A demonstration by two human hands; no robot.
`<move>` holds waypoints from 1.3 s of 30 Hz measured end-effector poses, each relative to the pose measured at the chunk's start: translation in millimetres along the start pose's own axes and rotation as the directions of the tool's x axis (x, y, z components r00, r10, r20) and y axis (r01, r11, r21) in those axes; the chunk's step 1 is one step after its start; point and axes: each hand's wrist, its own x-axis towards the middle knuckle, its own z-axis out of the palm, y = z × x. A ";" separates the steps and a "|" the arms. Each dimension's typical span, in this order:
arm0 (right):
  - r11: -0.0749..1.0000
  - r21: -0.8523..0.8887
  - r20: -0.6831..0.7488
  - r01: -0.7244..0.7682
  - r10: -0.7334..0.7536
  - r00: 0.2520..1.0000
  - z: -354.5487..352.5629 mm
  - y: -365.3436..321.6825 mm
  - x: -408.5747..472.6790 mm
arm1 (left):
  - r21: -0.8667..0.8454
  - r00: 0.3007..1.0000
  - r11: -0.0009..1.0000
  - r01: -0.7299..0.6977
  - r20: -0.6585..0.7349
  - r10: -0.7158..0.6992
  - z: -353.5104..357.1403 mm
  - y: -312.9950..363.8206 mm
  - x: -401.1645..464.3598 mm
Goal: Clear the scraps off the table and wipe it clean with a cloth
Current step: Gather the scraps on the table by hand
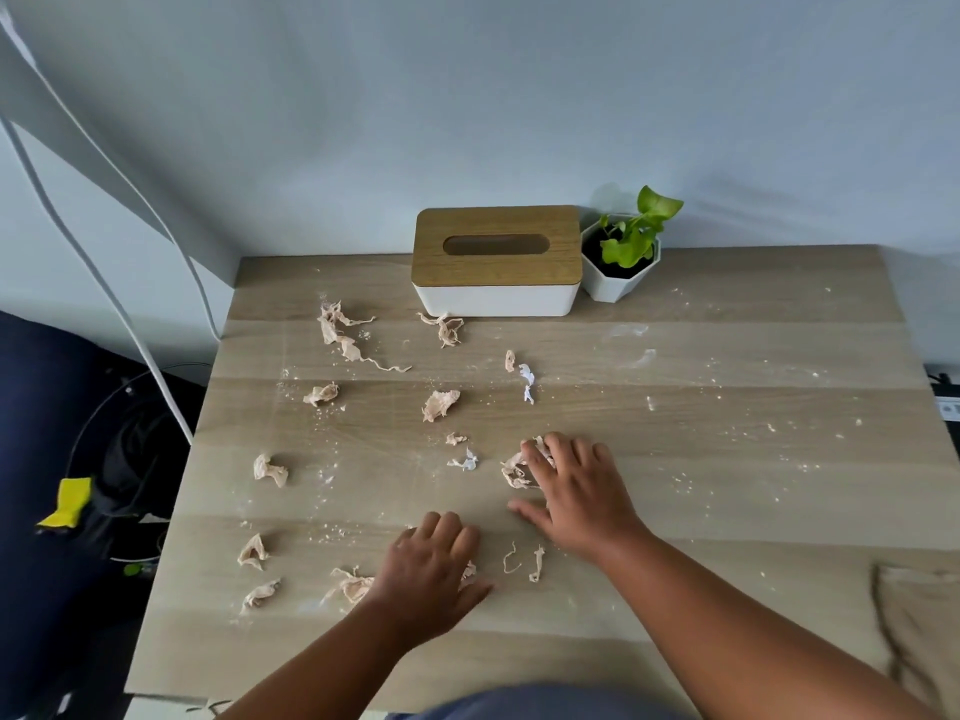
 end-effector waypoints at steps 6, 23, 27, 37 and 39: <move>0.998 0.003 -0.154 0.067 -0.066 0.986 13.4 -3.9 1.6 | 0.076 0.993 0.990 -0.116 -0.022 0.118 7.2 -10.8 -2.3; 0.937 0.336 0.117 -0.094 0.058 0.991 -40.3 6.6 22.7 | -0.294 0.997 0.954 0.060 -0.026 -0.070 -11.3 -12.9 9.1; 0.913 0.399 0.123 -0.085 0.039 0.992 -42.2 13.0 24.7 | -0.255 0.995 0.962 0.100 0.015 -0.099 -17.1 -20.4 15.4; 0.893 0.445 -0.082 -0.072 0.120 0.989 -42.8 2.2 13.9 | -0.186 0.970 0.952 0.243 0.051 -0.238 -28.8 -33.2 48.8; 0.887 0.457 -0.096 -0.060 0.116 0.989 -41.0 -2.3 3.7 | -0.176 0.961 0.946 0.273 0.088 -0.261 -28.6 -37.1 54.7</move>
